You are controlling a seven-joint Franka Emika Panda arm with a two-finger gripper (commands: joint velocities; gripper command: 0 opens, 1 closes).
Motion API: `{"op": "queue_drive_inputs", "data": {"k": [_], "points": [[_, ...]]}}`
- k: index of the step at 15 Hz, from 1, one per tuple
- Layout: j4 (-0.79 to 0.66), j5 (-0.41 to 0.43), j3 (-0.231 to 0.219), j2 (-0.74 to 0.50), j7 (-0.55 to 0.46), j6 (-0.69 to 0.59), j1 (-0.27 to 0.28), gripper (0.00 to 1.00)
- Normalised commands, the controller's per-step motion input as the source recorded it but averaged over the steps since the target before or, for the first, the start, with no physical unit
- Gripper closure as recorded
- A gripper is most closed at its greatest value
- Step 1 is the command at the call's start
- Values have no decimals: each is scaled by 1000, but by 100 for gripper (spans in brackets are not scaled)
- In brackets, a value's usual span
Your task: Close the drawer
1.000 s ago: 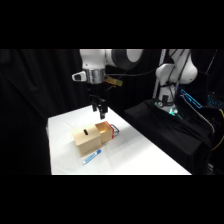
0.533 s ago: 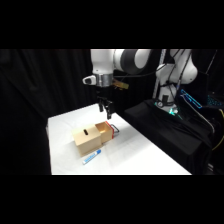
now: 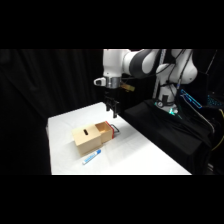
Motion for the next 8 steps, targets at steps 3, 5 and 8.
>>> {"op": "queue_drive_inputs", "data": {"k": [3,5,8], "points": [[-319,-96,-15,-150,119,334,-53,0],[-233,-83,-15,-37,104,351,-49,0],[-166,-120,-9,61,116,474,-50,0]]}}
